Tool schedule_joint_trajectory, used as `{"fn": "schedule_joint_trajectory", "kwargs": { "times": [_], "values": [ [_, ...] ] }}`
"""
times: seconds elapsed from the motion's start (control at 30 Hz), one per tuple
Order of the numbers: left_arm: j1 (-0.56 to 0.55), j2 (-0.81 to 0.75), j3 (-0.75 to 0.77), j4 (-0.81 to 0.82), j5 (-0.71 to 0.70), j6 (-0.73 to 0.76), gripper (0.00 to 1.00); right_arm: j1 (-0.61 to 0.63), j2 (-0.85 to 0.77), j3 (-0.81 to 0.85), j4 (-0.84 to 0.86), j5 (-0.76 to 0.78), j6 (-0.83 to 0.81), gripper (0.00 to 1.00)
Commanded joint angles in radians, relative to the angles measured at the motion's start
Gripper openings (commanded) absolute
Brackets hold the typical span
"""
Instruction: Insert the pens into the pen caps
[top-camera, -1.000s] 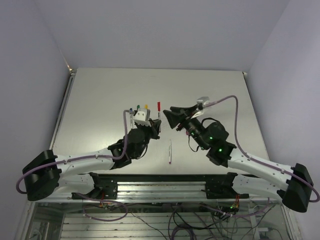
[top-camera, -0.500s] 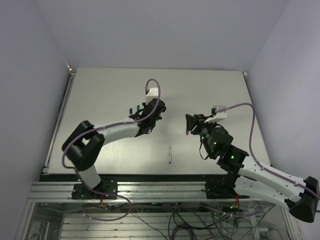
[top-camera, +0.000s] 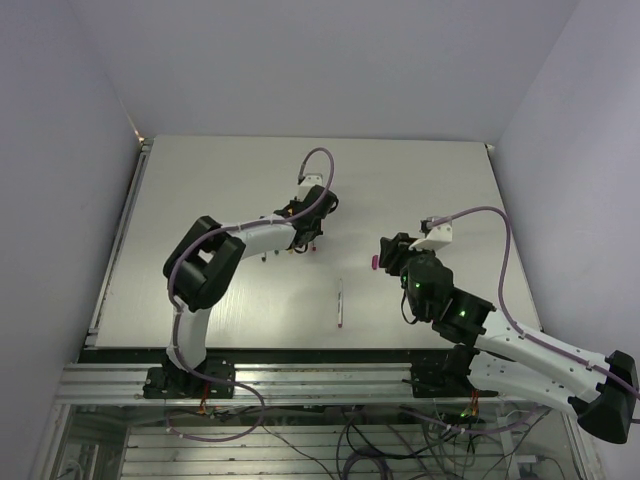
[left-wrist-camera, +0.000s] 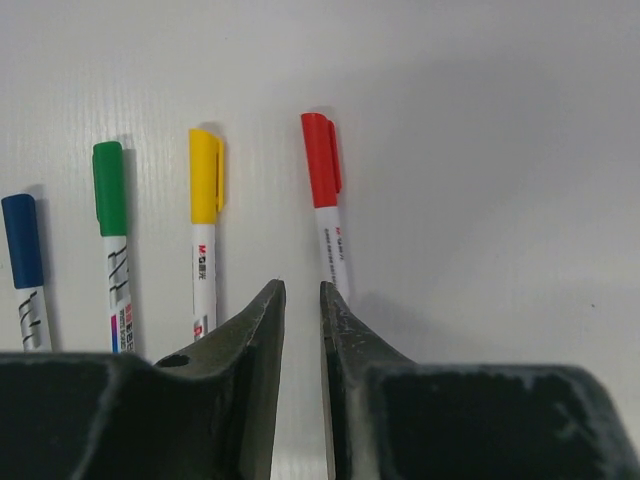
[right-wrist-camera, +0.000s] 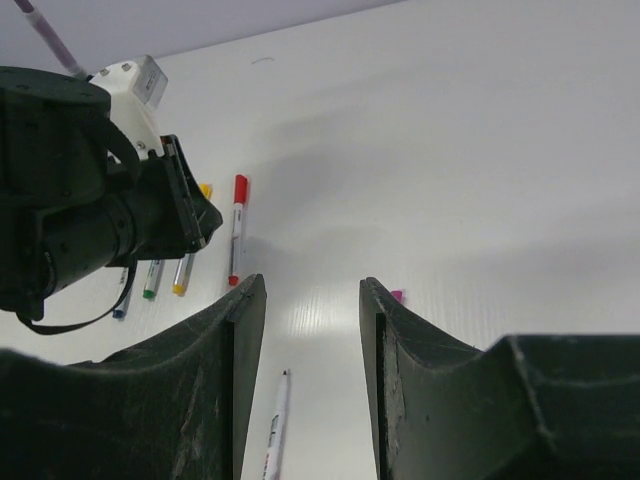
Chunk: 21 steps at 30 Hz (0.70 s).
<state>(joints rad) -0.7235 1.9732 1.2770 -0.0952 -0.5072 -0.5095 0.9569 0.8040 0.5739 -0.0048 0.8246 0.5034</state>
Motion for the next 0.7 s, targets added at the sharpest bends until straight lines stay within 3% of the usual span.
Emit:
{"fn": "schedule_joint_trajectory", "kwargs": {
  "times": [0.0,0.2,0.43,0.57,0.67],
  "values": [
    [0.016,0.034,0.058,-0.035,0.011,0.012,0.29,0.003,-0.011,0.001,-0.015,0.039,0.028,0.42],
    [0.019,0.024,0.042,-0.016,0.025,0.005,0.30,0.002,-0.010,-0.003,-0.011,0.038,0.013,0.42],
    [0.019,-0.092,-0.044,0.041,0.098,-0.006,0.33,0.002,0.060,0.025,-0.033,0.090,0.011,0.43],
    [0.016,-0.175,-0.128,0.076,0.177,-0.029,0.36,-0.025,0.123,0.050,-0.085,0.108,0.062,0.53],
    [-0.005,-0.242,-0.200,0.109,0.219,-0.052,0.37,-0.129,0.183,0.083,-0.153,0.022,0.131,0.62]
  ]
}}
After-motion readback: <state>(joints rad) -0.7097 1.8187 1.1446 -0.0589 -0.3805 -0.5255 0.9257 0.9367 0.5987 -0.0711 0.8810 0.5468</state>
